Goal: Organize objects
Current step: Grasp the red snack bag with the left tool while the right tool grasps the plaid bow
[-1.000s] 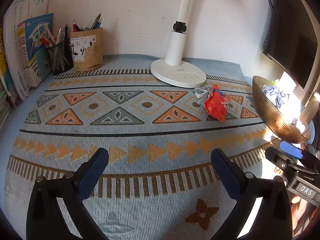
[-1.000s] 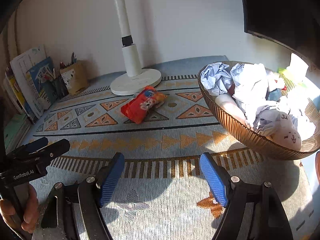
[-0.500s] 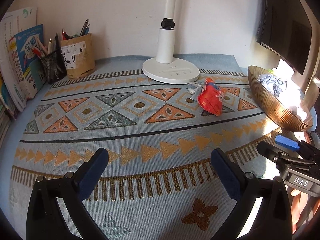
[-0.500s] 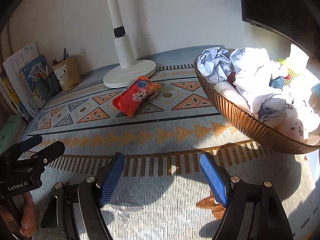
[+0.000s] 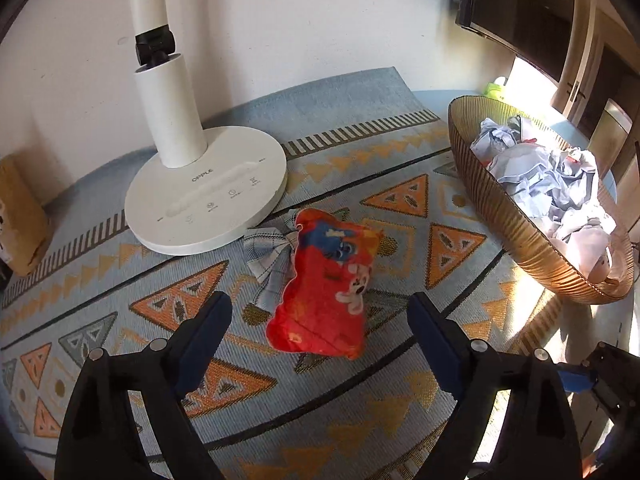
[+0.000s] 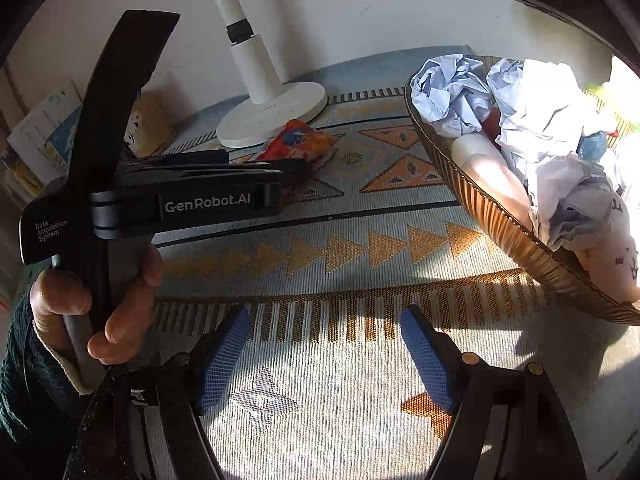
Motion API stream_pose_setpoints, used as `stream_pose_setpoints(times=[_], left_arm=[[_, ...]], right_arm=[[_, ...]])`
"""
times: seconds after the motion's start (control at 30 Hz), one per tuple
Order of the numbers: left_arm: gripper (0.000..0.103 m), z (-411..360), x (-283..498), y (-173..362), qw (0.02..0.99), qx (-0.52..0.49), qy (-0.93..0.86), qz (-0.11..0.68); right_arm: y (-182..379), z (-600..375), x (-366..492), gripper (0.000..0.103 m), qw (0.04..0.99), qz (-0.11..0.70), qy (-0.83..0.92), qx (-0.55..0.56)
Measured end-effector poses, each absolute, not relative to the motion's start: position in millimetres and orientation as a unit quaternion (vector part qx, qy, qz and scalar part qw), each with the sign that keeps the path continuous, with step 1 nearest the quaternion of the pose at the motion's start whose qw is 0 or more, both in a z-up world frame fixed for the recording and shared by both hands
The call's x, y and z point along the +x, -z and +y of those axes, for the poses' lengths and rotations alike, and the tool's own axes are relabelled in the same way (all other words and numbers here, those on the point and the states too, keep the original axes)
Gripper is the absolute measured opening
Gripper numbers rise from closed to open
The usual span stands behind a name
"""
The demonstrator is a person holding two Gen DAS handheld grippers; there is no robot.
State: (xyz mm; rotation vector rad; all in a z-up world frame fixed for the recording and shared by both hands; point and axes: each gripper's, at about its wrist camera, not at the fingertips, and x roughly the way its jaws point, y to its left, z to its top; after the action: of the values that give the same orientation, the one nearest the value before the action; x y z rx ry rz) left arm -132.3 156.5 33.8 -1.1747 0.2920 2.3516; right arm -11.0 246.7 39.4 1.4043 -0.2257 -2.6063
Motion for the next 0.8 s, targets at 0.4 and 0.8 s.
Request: stream_pose_setpoints(times=[0.4, 0.8], left_arm=[[0.033, 110, -125, -45, 0.247, -0.435, -0.865, 0.039], [0.033, 17, -114, -24, 0.161, -0.444, -0.88, -0.05]], right_arm=[[-44, 245, -47, 0.077, 0.101, -0.101, 0.86, 0.49], [-41, 193, -138, 0.077, 0.056, -0.085, 0.876, 0.471]])
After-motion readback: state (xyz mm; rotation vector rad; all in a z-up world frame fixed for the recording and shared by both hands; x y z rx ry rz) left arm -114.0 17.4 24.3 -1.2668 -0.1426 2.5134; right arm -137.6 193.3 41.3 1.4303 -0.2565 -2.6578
